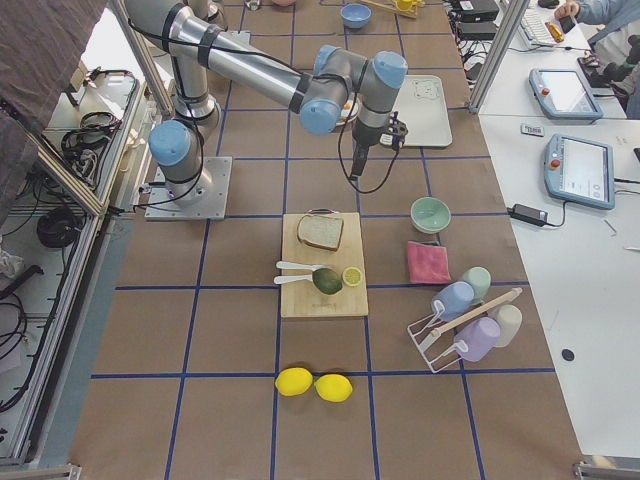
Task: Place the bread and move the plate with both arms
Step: 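Move the right gripper down toward the bread slice on the cutting board, then grasp the bread slice edge with the right gripper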
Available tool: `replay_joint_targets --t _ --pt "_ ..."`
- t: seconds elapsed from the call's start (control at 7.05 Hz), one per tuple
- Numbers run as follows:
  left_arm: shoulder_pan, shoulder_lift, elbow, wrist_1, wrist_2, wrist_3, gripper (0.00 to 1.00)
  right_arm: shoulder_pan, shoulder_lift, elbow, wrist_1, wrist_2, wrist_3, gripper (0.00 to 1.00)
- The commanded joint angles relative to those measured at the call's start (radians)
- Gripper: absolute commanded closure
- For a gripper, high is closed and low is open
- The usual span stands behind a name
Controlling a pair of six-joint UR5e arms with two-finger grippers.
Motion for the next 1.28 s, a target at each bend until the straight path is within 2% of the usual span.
replay_joint_targets --t 0.0,0.14,0.28,0.43,0.71,0.85,1.14 --pt "0.0 0.002 -0.001 0.002 -0.001 0.0 0.0 -0.034 -0.002 0.199 -0.237 -0.057 0.086 0.0" --pt "0.0 0.001 -0.002 0.0 0.0 0.0 0.0 -0.052 -0.002 0.314 -0.413 -0.093 0.031 0.0" --pt "0.0 0.006 -0.004 -0.005 0.002 -0.003 0.0 -0.078 0.006 0.362 -0.51 -0.084 -0.082 0.0" --pt "0.0 0.003 -0.002 0.0 0.002 -0.003 0.0 -0.092 0.007 0.367 -0.51 -0.087 -0.098 0.08" --pt "0.0 0.001 -0.004 0.0 0.003 0.003 0.0 -0.094 0.007 0.387 -0.507 -0.086 -0.121 0.35" --pt "0.0 0.006 -0.004 -0.005 0.005 0.005 0.0 -0.094 0.021 0.39 -0.502 -0.087 -0.121 0.56" --pt "0.0 0.004 -0.002 0.0 0.003 0.002 0.0 -0.094 0.047 0.387 -0.514 -0.087 -0.164 0.61"
